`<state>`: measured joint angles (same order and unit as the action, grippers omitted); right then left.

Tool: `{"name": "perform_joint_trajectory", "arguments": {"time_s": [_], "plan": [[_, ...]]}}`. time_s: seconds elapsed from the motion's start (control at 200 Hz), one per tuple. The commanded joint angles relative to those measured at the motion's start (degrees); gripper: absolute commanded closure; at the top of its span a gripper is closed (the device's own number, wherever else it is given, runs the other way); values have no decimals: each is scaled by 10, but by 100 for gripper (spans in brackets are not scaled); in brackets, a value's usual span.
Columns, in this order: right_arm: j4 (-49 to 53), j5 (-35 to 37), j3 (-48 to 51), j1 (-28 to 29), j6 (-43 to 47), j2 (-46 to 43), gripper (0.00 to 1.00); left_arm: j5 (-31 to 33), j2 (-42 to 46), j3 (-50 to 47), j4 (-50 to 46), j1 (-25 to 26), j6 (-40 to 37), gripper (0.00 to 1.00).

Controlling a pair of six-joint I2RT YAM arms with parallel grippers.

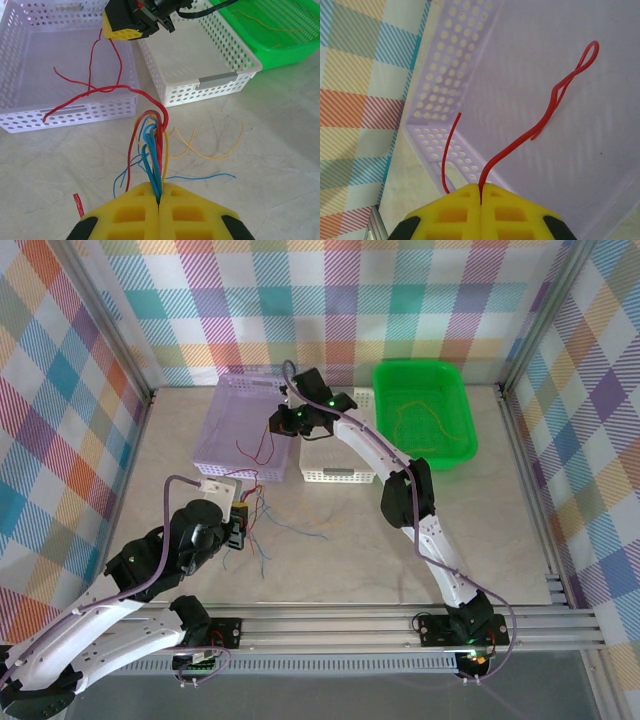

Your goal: Untangle the cables

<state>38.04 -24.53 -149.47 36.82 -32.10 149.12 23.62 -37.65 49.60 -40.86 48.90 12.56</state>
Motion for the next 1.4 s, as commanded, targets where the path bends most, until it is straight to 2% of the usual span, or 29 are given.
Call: {"name": "perform_joint_trajectory", "arguments": {"time_s": [0.0,0.33,0.415,0.55,0.765,0.995,1.215,1.395], "plan": [[8,9,-24,0,2,7,100,-2,0,-8,-5,-6,-7,100],[12,9,-35,0,-5,17,91,-2,-2,-7,-6,-6,-8,100],[13,11,-41,0,-6,16,83,-2,-3,-8,-6,-6,-9,100],[11,10,-46,0,-8,11,77,-3,-4,-7,-6,-6,-9,100],[15,16,-46,0,4,-7,58,-3,-5,-9,-7,-6,-9,100],[43,32,-34,1,48,-73,38,-5,-8,-10,-7,-6,-9,100],[6,27,110,1,72,-212,32,-6,-18,-10,-9,-5,-9,100],[-99,17,339,1,78,-389,29,-20,-30,-7,-9,-4,-7,100]]}}
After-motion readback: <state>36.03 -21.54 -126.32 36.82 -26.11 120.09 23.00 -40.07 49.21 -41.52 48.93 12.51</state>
